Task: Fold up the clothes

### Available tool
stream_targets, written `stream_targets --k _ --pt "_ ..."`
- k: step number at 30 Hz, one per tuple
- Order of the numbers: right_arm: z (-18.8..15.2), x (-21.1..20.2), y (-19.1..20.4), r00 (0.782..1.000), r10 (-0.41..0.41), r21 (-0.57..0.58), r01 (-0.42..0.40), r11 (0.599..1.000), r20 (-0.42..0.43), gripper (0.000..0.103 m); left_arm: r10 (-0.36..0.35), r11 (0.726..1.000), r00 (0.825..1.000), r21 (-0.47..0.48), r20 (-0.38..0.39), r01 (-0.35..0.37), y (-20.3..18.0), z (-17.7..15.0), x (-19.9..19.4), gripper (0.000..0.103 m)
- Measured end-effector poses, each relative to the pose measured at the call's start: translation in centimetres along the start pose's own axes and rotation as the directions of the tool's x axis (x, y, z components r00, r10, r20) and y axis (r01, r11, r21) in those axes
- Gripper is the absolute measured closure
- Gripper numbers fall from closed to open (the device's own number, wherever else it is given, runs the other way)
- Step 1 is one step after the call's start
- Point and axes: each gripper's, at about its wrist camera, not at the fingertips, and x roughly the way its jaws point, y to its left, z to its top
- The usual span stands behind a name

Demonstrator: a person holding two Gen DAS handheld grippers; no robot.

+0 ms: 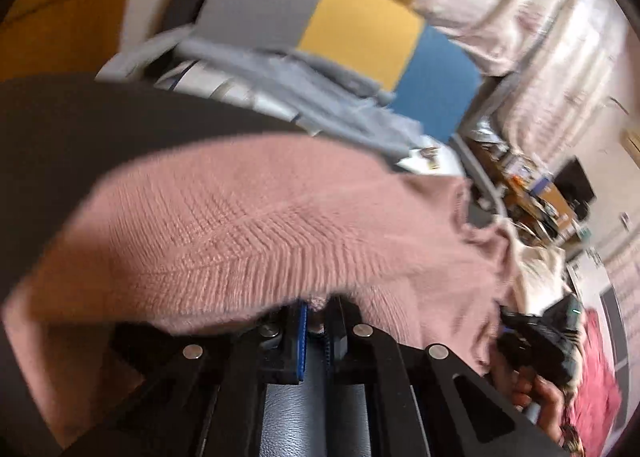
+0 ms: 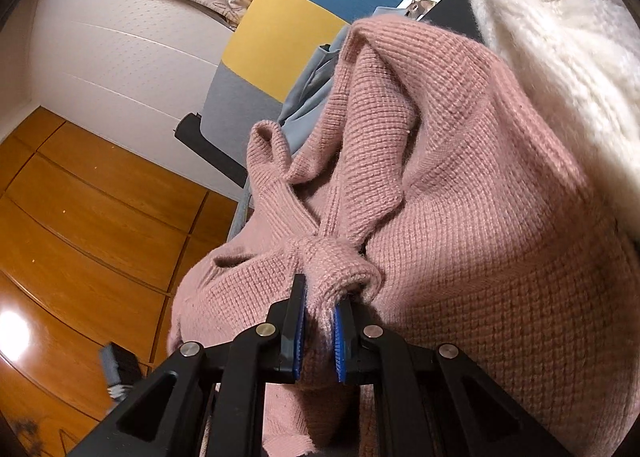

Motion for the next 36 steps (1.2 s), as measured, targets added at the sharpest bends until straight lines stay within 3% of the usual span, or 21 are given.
stream_targets --k 10,14,17,19,24,26,32,35,36 --pt "1.6 0.2 -0.8 1.0 -0.002 -0.002 0.002 1.0 0.0 0.093 -0.147 0.988 0.989 0.053 0.022 0.145 -2.8 6.1 -5.9 0.099" --pt "2.1 -0.3 -1.2 1.0 -0.003 -0.004 0.003 1.0 -0.001 0.093 -0.22 0.974 0.974 -0.033 0.057 0.223 -1.4 9.5 -8.1 0.099" --pt "2.4 -0.6 -1.4 1.0 -0.006 -0.003 0.006 1.0 0.001 0.093 -0.305 0.942 0.947 -0.117 0.1 0.316 0.4 11.6 -10.3 0.099" --pt "2.7 -0.7 -1.6 1.0 -0.009 -0.003 0.009 1.0 0.002 0.093 -0.319 0.927 0.938 -0.16 0.138 0.338 1.8 12.4 -11.1 0.098" --pt "3.5 -0.6 -1.6 1.0 -0.014 -0.005 0.014 1.0 0.005 0.093 -0.187 0.903 0.972 -0.365 0.139 0.226 7.4 11.8 -8.8 0.098" --pt "4.0 -0.4 -1.6 1.0 -0.015 -0.007 0.015 1.0 0.005 0.093 -0.14 0.917 0.989 -0.369 0.051 0.149 7.9 10.1 -6.9 0.09" --pt "5.2 -0.9 -2.4 1.0 -0.012 -0.016 0.012 1.0 -0.001 0.093 -0.096 0.947 0.99 -0.315 -0.104 0.059 7.6 2.2 -3.9 0.072" --pt "5.3 -1.1 -1.9 1.0 0.01 -0.04 -0.011 0.999 -0.018 0.082 -0.056 0.954 0.989 -0.299 -0.139 0.012 7.0 -1.9 -3.5 0.066" --pt "5.4 -1.3 -1.5 0.999 0.026 -0.05 -0.027 0.998 -0.032 0.069 -0.048 0.957 0.99 -0.291 -0.136 0.007 6.6 -2.6 -3.8 0.066"
